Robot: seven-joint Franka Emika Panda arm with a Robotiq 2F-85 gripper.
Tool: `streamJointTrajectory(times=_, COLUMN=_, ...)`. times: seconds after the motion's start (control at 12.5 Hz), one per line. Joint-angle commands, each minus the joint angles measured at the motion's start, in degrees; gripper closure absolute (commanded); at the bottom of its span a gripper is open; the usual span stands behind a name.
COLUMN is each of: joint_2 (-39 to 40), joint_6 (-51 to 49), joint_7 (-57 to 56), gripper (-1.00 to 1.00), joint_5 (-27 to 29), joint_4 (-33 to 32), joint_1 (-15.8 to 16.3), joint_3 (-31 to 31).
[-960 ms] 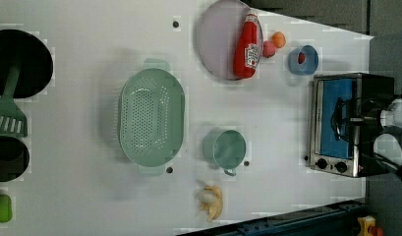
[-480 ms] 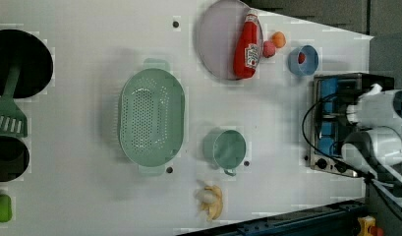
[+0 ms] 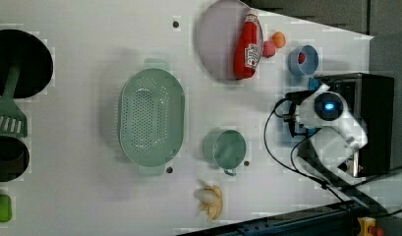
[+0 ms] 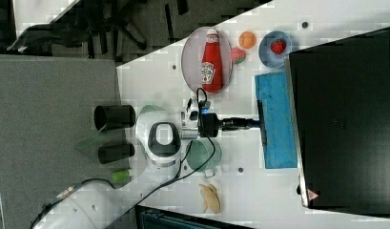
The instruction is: Flap open oven.
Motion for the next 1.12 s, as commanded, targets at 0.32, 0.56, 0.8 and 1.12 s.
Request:
streamJointTrajectory(times=0.32, joint_2=6.2, joint_6=-1.3, joint_7=9.4, gripper=0.65, joint_5=-1.4, joint_4=3.3, joint_1=4.0, joint_3=-0.9)
streamJointTrajectory(times=0.56, joint_2=6.8, joint_6=-1.0, joint_7=9.4, gripper=0.65, joint_5=-1.4, joint_4=3.8, joint_1=4.1, joint_3=-1.1)
streamJointTrajectory(times=0.8, joint_2=3.6, joint_6=1.9, joint_7=9.4, gripper=0.65, joint_5=0.5, joint_4=3.8, joint_1=3.9, joint_3=-1.6)
streamJointTrajectory(times=1.12, joint_2=-4.9, joint_6=2.4, joint_7=9.4, gripper=0.65, joint_5=12.0, joint_4=3.7, joint_1=3.2, joint_3=-1.8)
